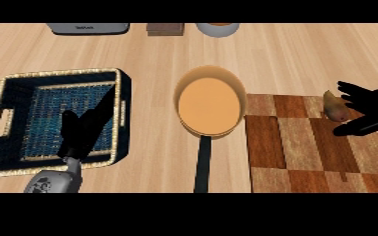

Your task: Pick the pear from the cutting board and place it in the pot

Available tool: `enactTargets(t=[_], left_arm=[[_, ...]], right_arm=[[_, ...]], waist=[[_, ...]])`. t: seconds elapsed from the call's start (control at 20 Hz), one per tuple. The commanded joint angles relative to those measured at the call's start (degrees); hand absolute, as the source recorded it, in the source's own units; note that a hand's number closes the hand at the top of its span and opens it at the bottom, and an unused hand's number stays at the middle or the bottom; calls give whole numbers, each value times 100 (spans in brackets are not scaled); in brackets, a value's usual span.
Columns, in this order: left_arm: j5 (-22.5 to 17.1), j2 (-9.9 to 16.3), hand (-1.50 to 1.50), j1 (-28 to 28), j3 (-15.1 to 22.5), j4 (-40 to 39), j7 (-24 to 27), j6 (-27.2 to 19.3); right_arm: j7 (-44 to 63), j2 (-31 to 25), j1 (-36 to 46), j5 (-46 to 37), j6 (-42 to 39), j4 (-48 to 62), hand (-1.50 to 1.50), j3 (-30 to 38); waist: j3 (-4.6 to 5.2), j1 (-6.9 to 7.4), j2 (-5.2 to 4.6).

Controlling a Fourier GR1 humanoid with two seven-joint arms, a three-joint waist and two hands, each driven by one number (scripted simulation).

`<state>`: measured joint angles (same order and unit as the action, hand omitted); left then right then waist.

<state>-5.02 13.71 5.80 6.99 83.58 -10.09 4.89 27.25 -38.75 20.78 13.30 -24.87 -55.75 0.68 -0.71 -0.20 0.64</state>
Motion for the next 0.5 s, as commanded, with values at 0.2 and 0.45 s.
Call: enactTargets(t=[0.2,0.45], left_arm=[[126,-359,0,6,37,-451,60,-72],[144,-275,0,-80,-38,-646,297,141]], right_arm=[[-189,485,-347,244,204,193,-150,396],[-552,930,-383,84,467,538,-150,365]], waist=[[72,-8,-67],[71,16,-85]])
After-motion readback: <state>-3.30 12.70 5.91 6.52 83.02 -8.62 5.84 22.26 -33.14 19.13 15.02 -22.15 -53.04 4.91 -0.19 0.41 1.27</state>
